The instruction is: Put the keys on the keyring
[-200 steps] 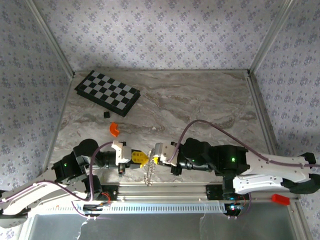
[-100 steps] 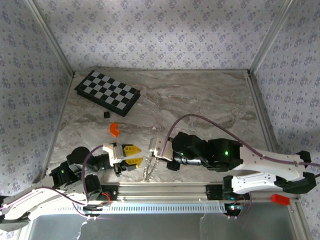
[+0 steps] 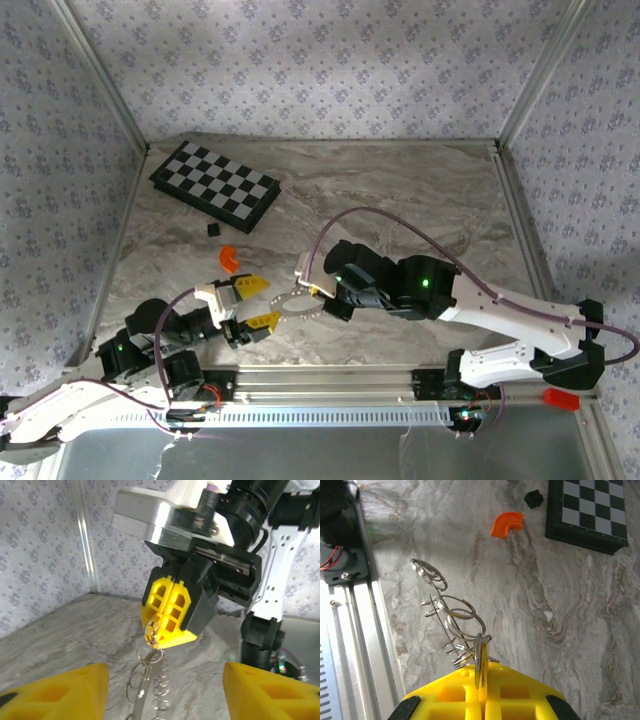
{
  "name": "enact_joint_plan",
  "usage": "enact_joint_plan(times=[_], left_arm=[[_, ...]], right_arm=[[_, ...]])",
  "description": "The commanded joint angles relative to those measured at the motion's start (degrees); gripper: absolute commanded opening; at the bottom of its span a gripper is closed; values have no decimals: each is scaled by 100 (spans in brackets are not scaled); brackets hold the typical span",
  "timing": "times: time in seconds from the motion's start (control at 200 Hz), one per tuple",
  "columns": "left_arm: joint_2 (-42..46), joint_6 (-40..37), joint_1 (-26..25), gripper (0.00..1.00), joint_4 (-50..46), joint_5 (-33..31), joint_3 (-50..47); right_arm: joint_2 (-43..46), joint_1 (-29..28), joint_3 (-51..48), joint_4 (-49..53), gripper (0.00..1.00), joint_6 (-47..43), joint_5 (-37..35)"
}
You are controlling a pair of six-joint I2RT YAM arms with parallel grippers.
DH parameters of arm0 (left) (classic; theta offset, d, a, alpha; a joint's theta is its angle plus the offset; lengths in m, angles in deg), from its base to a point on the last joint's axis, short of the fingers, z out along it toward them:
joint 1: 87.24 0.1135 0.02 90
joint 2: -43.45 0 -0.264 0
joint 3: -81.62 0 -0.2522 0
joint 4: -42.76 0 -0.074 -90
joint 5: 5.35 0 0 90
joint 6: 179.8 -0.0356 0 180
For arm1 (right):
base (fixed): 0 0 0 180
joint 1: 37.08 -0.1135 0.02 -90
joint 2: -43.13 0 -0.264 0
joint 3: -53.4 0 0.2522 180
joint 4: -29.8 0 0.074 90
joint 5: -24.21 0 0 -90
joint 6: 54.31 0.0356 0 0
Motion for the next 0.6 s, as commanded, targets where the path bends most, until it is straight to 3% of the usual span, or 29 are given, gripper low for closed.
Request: enact_joint_plan(times=[0.0, 0.165, 0.235, 0.595], left_arm=[[55, 76, -9, 76, -35, -283, -30], [20, 104, -9, 89, -42, -385, -32], [-21, 113, -9, 99, -38, -439, -32], [-207, 368, -9, 100, 239, -694, -167]], right_arm=[[-61, 309, 279, 98, 0, 231, 153], [-204, 757, 506, 224, 0, 237, 330], [-313, 953, 597, 288, 0, 237, 389], [-664, 1805, 549, -99, 0, 254, 917]])
